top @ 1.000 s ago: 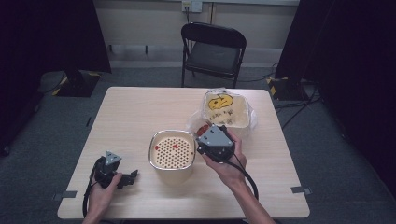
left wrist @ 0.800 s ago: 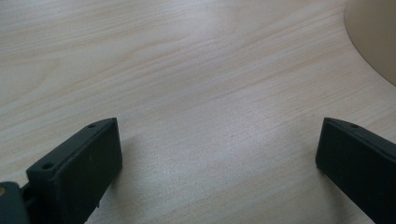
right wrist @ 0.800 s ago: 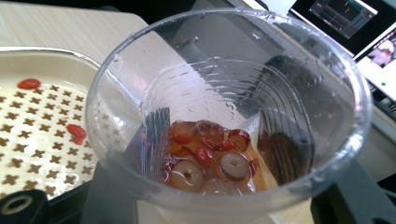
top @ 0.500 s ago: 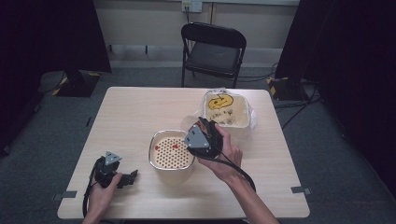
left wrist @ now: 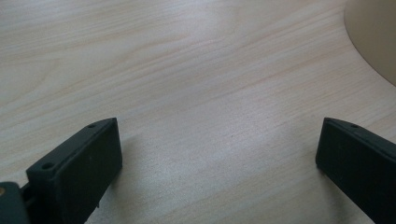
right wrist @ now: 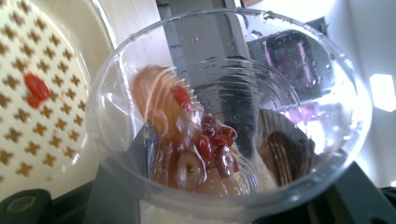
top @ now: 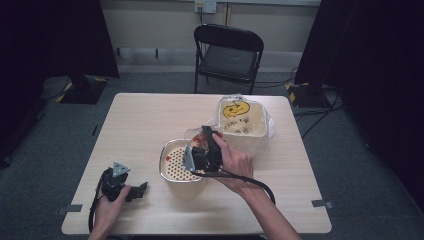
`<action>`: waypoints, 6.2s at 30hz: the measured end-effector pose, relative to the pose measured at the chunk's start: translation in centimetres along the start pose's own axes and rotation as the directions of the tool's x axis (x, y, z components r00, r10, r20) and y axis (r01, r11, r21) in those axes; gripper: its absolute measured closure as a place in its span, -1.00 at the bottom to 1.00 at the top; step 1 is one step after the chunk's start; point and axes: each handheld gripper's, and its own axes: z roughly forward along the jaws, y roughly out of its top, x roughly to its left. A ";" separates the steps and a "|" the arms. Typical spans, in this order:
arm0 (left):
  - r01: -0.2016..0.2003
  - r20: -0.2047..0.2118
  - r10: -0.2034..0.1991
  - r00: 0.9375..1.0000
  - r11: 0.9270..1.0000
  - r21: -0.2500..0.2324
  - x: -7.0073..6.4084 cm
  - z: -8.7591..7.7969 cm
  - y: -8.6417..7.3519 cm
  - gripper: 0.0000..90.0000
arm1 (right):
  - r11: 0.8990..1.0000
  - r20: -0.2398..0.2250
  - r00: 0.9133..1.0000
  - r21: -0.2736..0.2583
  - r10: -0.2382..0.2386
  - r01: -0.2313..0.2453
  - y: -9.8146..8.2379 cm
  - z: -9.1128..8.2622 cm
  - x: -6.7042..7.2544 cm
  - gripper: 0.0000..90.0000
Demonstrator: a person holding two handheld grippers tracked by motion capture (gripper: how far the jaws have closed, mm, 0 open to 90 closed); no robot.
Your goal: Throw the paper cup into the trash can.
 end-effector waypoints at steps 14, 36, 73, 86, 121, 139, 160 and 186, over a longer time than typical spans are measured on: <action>0.000 0.001 0.000 1.000 1.000 0.000 0.0 0.0 0.0 -1.00 | 0.973 0.060 0.972 0.058 -0.226 0.223 0.5 0.7 1.3 0.05; 0.000 0.000 0.000 1.000 1.000 0.000 0.0 0.0 0.0 -1.00 | 0.780 0.175 0.761 0.193 -0.625 0.596 0.7 1.1 2.2 0.06; 0.000 0.000 0.000 1.000 1.000 0.000 0.0 0.0 0.0 -1.00 | 0.467 0.203 0.422 0.315 -0.884 0.826 0.7 0.5 3.2 0.09; -0.005 -0.001 0.005 1.000 1.000 0.002 0.0 0.0 0.0 -1.00 | 0.623 0.182 0.597 0.279 -0.781 0.731 0.6 0.5 2.6 0.10; 0.000 0.000 0.000 1.000 1.000 0.000 0.0 0.0 0.0 -1.00 | 0.815 -0.052 0.821 -0.104 0.568 -0.570 -3.7 -2.1 -3.4 0.14; 0.000 0.000 0.000 1.000 1.000 0.000 0.0 0.0 0.0 -1.00 | 0.490 -0.258 0.491 -0.072 0.832 -0.869 -8.6 -0.4 -8.2 0.13; 0.000 0.000 0.000 1.000 1.000 0.000 0.0 0.0 0.0 -1.00 | 0.421 -0.196 0.406 0.041 0.893 -0.906 -12.6 5.6 -10.8 -0.15; 0.000 0.000 0.000 1.000 1.000 0.000 0.0 0.0 0.0 -1.00 | 0.373 -0.190 0.355 0.070 0.915 -0.925 -14.9 2.6 -9.1 -0.65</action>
